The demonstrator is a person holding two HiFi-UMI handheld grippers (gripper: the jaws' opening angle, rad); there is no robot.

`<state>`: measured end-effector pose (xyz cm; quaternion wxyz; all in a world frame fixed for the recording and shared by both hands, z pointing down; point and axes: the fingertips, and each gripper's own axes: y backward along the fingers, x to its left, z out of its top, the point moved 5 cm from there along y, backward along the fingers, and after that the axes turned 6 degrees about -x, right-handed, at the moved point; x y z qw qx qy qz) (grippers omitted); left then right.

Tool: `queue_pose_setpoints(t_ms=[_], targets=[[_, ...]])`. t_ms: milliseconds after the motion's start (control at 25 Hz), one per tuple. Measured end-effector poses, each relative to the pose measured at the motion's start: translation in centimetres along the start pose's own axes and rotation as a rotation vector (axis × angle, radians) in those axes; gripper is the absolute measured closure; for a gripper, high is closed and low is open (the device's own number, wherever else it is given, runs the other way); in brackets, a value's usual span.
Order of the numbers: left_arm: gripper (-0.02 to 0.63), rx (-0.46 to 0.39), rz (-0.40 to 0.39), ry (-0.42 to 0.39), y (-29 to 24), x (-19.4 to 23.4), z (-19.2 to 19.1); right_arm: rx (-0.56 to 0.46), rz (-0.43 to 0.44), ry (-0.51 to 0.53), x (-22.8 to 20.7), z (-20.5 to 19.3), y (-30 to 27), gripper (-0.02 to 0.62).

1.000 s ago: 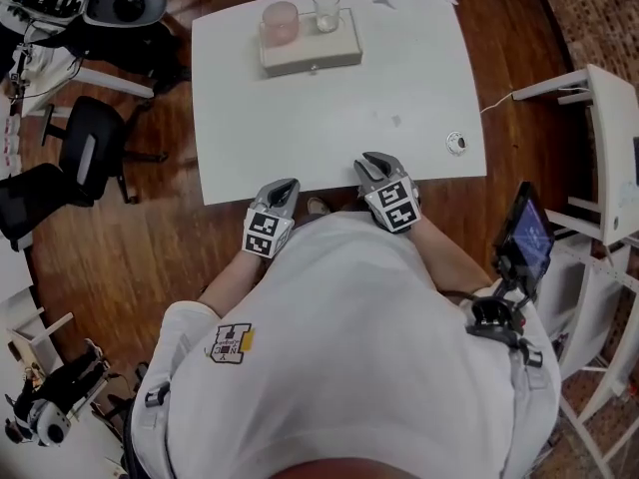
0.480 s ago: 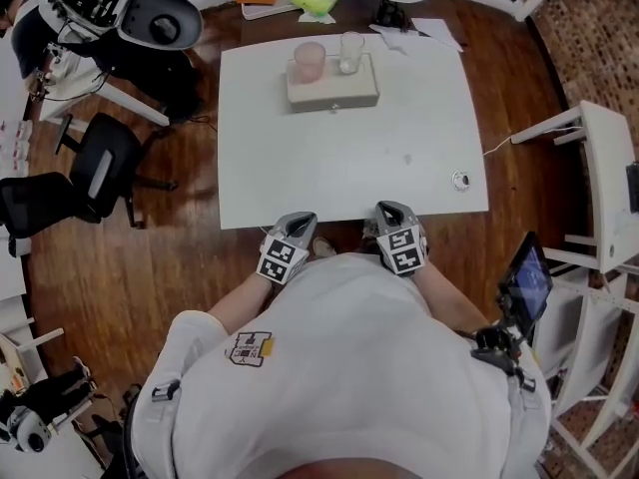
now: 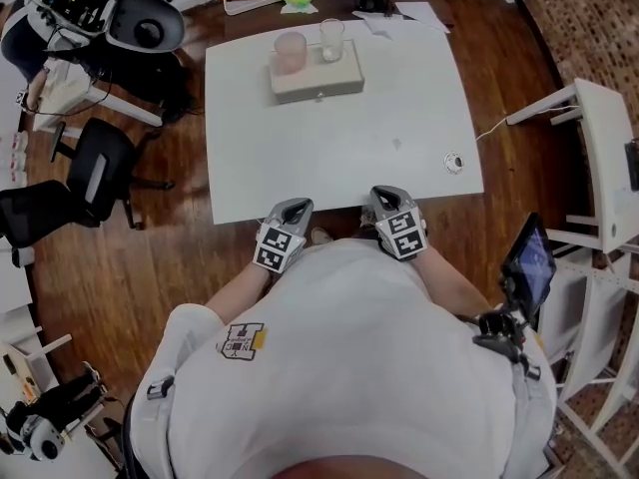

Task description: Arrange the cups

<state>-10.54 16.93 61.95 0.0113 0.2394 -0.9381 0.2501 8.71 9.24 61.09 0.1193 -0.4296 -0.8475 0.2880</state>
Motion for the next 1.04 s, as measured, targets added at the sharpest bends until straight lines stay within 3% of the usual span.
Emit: queue_pose_setpoints(t_ms=[760, 1040], targets=[[0.606, -0.031, 0.010, -0.030, -1.1, -2.1, 0.0, -0.047, -0.024, 0.008, -1.3, -0.5, 0.9, 0.595], [0.606, 0.003, -0.001, -0.012, -1.6, -0.2, 2.3, -0.016, -0.011, -0.007, -2.8, 2.4, -0.8, 0.595]])
